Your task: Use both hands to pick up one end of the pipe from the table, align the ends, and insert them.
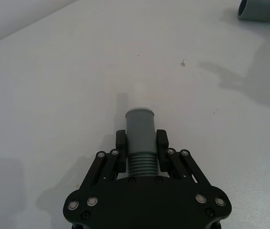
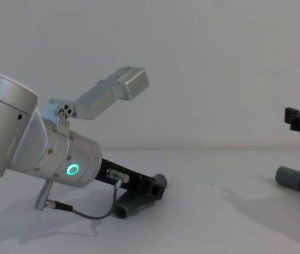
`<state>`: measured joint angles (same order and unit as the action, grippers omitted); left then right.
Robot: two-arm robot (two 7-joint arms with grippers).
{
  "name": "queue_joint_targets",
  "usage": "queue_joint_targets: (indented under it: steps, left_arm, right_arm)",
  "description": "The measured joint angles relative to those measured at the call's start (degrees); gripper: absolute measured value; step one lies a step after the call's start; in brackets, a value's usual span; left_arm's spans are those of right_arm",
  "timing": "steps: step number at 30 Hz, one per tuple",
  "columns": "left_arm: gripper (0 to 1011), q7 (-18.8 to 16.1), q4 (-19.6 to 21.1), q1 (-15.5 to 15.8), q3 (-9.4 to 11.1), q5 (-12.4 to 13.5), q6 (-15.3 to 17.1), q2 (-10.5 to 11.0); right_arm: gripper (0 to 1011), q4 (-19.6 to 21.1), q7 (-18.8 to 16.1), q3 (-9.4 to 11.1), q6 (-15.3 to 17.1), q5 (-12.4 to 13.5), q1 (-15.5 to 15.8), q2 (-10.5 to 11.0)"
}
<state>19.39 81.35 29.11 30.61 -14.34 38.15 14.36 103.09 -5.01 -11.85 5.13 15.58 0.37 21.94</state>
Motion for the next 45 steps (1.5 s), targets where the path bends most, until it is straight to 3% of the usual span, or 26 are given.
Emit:
queue_joint_targets:
  steps: [6, 13, 20, 30, 45]
  left_arm:
    - [354, 0.0, 0.0, 0.0, 0.0, 0.0, 0.0, 0.0]
    - [354, 0.0, 0.0, 0.0, 0.0, 0.0, 0.0, 0.0]
    - [354, 0.0, 0.0, 0.0, 0.0, 0.0, 0.0, 0.0]
    - [354, 0.0, 0.0, 0.0, 0.0, 0.0, 0.0, 0.0]
    - [354, 0.0, 0.0, 0.0, 0.0, 0.0, 0.0, 0.0]
  right_arm:
    - [1000, 1.8, -1.5, 1.7, 5.0, 0.1, -0.6, 2.8]
    - [1000, 3.6, -3.8, 4.1, 12.4, 1.7, -1.5, 6.0]
    - [1000, 4.1, -6.4, 5.2, 18.6, 3.7, -2.6, 8.0]
    - [1000, 2.8, -9.7, 4.2, 24.6, 5.8, -5.5, 9.4]
    - [1000, -1.4, -10.4, 1.7, 28.1, 7.0, -9.1, 8.0]
